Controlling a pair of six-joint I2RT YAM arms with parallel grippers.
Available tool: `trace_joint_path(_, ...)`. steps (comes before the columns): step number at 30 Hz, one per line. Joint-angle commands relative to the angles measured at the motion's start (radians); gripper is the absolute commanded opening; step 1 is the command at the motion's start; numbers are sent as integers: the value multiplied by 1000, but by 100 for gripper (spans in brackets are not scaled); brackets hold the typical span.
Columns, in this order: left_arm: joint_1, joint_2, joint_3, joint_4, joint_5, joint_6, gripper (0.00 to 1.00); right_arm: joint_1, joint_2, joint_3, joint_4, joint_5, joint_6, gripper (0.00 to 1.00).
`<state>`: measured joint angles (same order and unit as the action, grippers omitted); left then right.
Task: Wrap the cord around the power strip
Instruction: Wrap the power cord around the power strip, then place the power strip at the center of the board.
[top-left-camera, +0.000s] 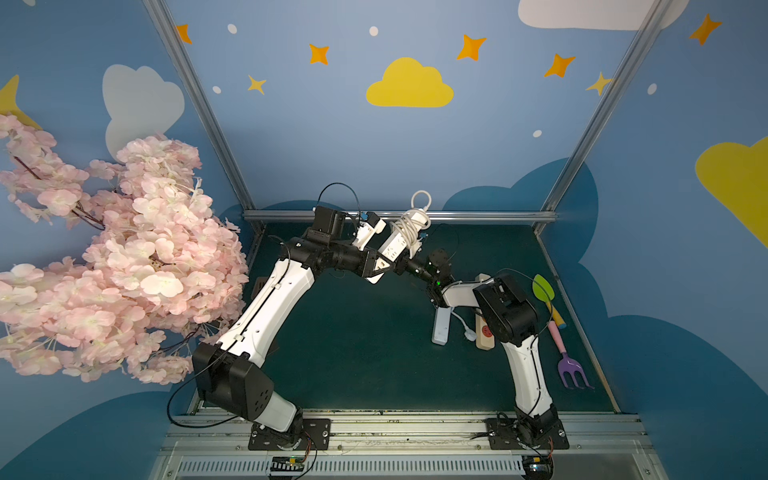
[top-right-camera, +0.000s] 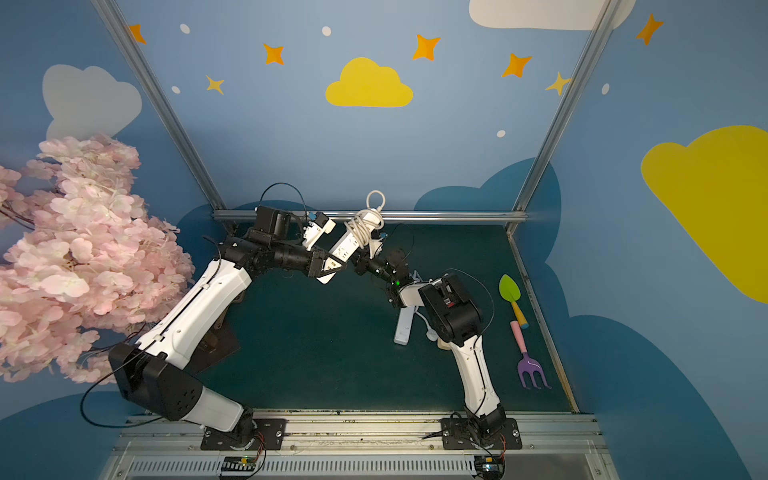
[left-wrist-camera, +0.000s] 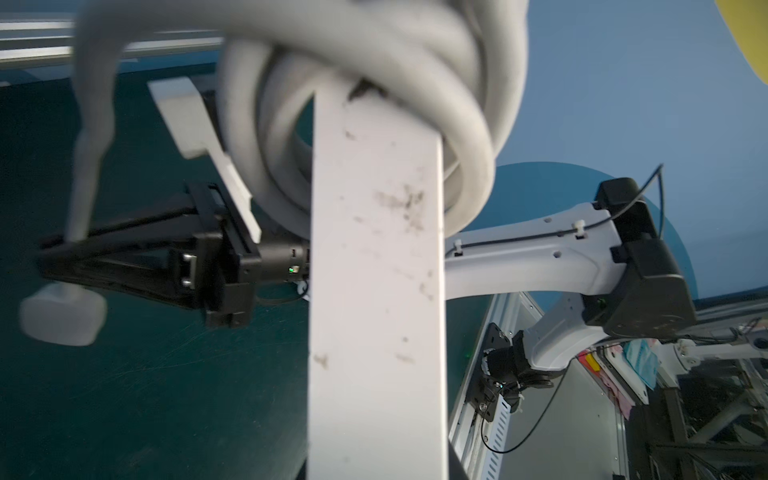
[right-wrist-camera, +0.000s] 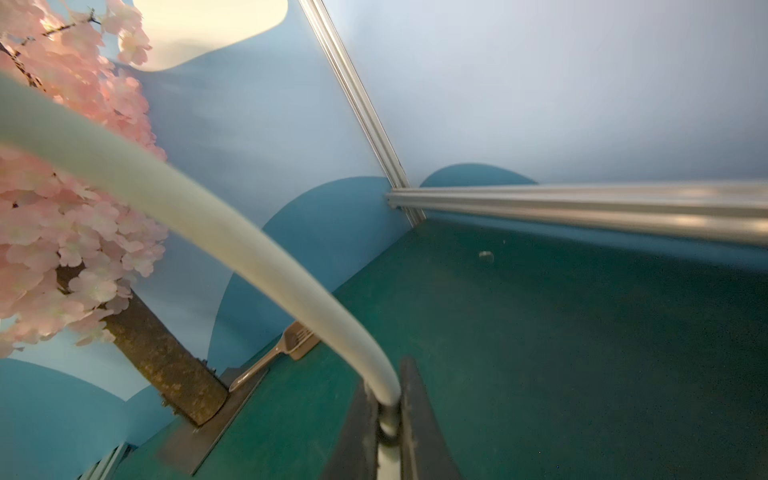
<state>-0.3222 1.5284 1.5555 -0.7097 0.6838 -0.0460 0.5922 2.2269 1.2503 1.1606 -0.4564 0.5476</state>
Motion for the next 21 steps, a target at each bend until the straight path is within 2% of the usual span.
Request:
trace_joint_path(1,32,7,41,57,-140,95,3,15,-117,-136,-34,17,33,0)
trace_joint_path(6,49,54,-5,110,-422,167,3,51,-318,-349,-192,14,-32,0)
trace_joint_path(11,25,71,-175,316,-710,167,3,94,-489,-424,-392,-6,-109,0)
trace_joint_path(15,-41,100,-321,464,-921,192,3,98,-573,-438,-399,-87,-4,0)
trace_joint_path(18,-96,130,-374,503,-1001,204,3,98,-651,-435,-408,-124,40,0)
trace_joint_path(20,-117,146,-365,471,-984,219,3,98,-716,-397,-579,-117,-63,0)
trace_joint_path(21,-129,153,-355,439,-958,234,3,102,-759,-358,-730,-87,-173,0)
